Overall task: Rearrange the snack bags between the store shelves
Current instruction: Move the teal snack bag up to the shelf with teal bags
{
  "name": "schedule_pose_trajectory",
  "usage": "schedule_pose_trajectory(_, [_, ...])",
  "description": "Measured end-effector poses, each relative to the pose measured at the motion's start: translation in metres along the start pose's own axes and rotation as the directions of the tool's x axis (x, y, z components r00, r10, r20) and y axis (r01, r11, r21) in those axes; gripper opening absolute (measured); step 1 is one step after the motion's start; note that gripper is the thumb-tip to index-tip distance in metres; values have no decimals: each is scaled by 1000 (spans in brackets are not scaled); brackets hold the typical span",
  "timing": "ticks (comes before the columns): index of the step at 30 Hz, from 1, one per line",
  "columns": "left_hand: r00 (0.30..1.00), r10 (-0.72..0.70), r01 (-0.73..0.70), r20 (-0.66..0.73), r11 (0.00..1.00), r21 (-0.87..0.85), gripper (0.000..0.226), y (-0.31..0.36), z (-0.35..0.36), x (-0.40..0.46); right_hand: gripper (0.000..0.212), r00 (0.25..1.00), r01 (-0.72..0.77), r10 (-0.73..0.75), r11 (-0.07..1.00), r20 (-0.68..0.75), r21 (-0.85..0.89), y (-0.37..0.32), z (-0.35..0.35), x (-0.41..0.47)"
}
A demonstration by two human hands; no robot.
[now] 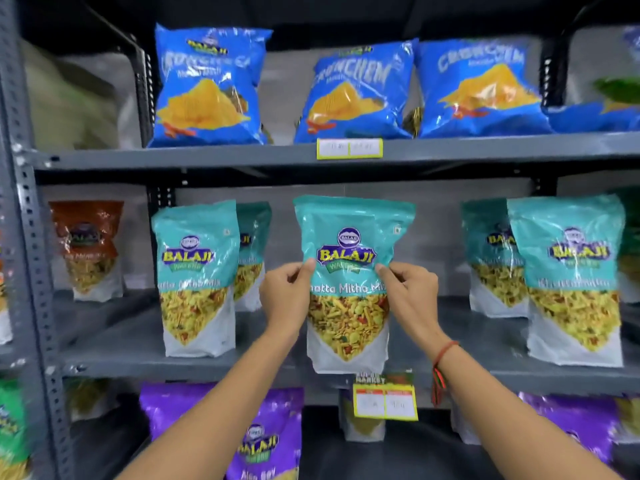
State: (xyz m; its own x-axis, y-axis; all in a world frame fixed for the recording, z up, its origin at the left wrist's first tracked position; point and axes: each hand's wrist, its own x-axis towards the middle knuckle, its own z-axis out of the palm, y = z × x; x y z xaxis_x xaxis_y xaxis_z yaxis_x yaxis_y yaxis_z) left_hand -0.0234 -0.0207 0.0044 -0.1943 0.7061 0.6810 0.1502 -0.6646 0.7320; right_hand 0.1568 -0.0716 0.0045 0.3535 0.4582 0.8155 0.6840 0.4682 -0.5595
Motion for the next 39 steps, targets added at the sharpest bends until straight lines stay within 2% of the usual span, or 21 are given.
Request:
schedule_pose_trajectory(5, [1000,-13,12,3,996,84,49,-17,24,20,57,998,-57,57,998,18,-35,26,16,20])
schedule_pose_trajectory(8, [1000,-9,9,-2,995,101,33,-30,29,22,55,996,-74,76,996,37,-42,39,24,19])
schedule_pose_trajectory(12, [999,13,-16,30,996,83,32,-34,28,22,51,990,-135,133,990,53,34,44,29,17])
schedule_pose_trajectory(15, [988,-67,59,142,996,64,31,-45,22,20,35,963,-233,209,963,171,136,49,24,11])
schedule_pose_trajectory(16, [976,-106,95,191,993,67,30,-51,17,16,33,932,-313,271,937,241,155,56,21,8])
schedule_pose_trajectory(17, [959,-141,125,244,989,82,35,-57,11,11,48,893,-378,316,914,320,151,62,18,3])
schedule_pose_trajectory(19, [908,-217,165,359,972,168,69,-71,-3,-3,82,803,-460,368,883,469,96,79,11,-8])
schedule_pose_trajectory(20, [876,-258,172,408,957,234,87,-78,-8,-10,87,756,-473,373,879,538,54,84,8,-14])
schedule_pose_trajectory(21, [843,-294,170,451,940,296,97,-84,-12,-16,86,704,-467,369,884,607,5,86,6,-20])
schedule_pose_trajectory(23, [791,-335,175,512,926,335,91,-94,-16,-25,76,630,-424,370,900,683,-96,87,5,-29])
schedule_pose_trajectory(26, [792,-321,165,520,932,324,67,-100,-14,-27,66,634,-347,358,924,686,-162,85,7,-32])
schedule_pose_trajectory(33, [794,-327,168,512,928,332,63,-107,2,-23,72,653,-305,353,932,670,-194,87,2,-27])
schedule_pose_trajectory(39, [768,-319,125,555,925,358,63,-97,33,-24,79,646,-334,418,907,638,-255,109,-17,-15])
